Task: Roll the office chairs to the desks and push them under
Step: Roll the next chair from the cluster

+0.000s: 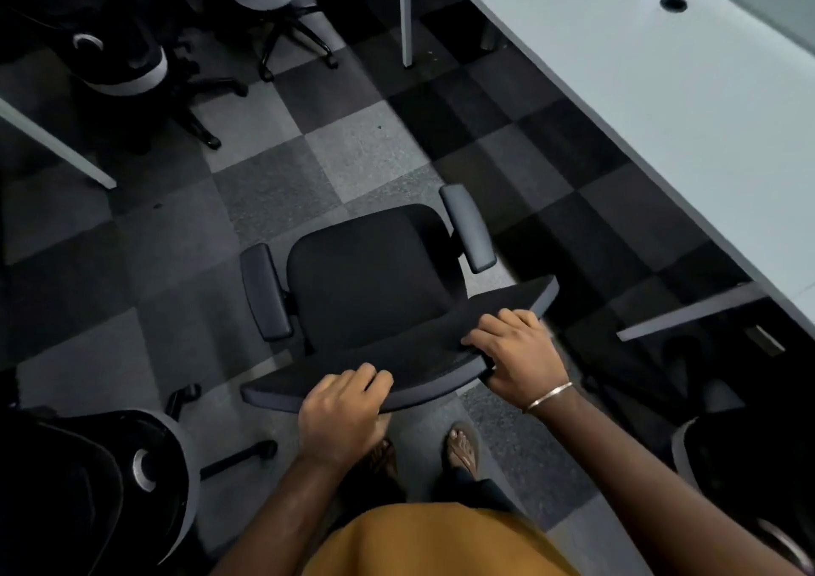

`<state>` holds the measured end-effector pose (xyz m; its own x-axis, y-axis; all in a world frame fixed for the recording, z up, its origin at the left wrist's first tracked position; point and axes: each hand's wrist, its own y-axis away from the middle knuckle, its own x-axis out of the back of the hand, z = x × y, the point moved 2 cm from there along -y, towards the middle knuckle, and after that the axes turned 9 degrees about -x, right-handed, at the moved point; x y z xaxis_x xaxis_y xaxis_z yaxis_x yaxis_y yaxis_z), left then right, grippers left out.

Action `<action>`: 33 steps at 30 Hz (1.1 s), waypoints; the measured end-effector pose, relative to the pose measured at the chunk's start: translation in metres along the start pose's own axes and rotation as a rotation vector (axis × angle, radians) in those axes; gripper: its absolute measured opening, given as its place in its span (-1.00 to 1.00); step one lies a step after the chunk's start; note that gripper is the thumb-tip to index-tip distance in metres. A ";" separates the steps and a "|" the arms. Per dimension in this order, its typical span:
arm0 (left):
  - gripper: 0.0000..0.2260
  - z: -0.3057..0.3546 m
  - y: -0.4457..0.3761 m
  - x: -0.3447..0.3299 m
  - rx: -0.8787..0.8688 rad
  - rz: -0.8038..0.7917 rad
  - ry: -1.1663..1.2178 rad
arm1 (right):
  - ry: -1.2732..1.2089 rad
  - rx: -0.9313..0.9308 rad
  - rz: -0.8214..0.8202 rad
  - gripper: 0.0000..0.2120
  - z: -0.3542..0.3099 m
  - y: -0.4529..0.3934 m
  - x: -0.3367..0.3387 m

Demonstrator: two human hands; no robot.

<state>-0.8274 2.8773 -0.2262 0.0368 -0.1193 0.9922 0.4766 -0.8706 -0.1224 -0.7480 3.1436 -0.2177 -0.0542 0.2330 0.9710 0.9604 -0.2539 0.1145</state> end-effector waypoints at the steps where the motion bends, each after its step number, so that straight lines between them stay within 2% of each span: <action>1: -0.70 -0.008 0.002 0.000 -0.032 -0.008 0.003 | 0.000 -0.021 0.004 -0.62 -0.006 0.007 -0.004; 8: -0.67 -0.065 -0.021 0.008 -0.193 -0.071 0.001 | -0.055 -0.097 0.091 -0.59 -0.039 0.035 -0.015; 12: -0.81 -0.087 -0.052 0.011 -0.233 -0.056 -0.015 | -0.055 -0.169 0.125 -0.58 -0.049 0.032 -0.015; 16: -0.82 -0.096 -0.086 0.012 -0.219 -0.070 0.004 | -0.066 -0.263 0.158 -0.58 -0.051 0.020 -0.013; 23: -0.72 -0.110 -0.151 0.003 -0.171 -0.145 0.016 | -0.047 -0.446 0.213 -0.61 -0.052 -0.007 -0.009; 33: -0.67 -0.110 -0.248 -0.010 -0.267 -0.219 -0.004 | -0.096 -0.531 0.248 -0.62 -0.012 -0.046 0.001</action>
<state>-1.0430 3.0421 -0.2083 -0.0370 0.0856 0.9956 0.2271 -0.9695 0.0918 -0.7951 3.1444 -0.2190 0.2027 0.1841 0.9618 0.6721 -0.7405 0.0002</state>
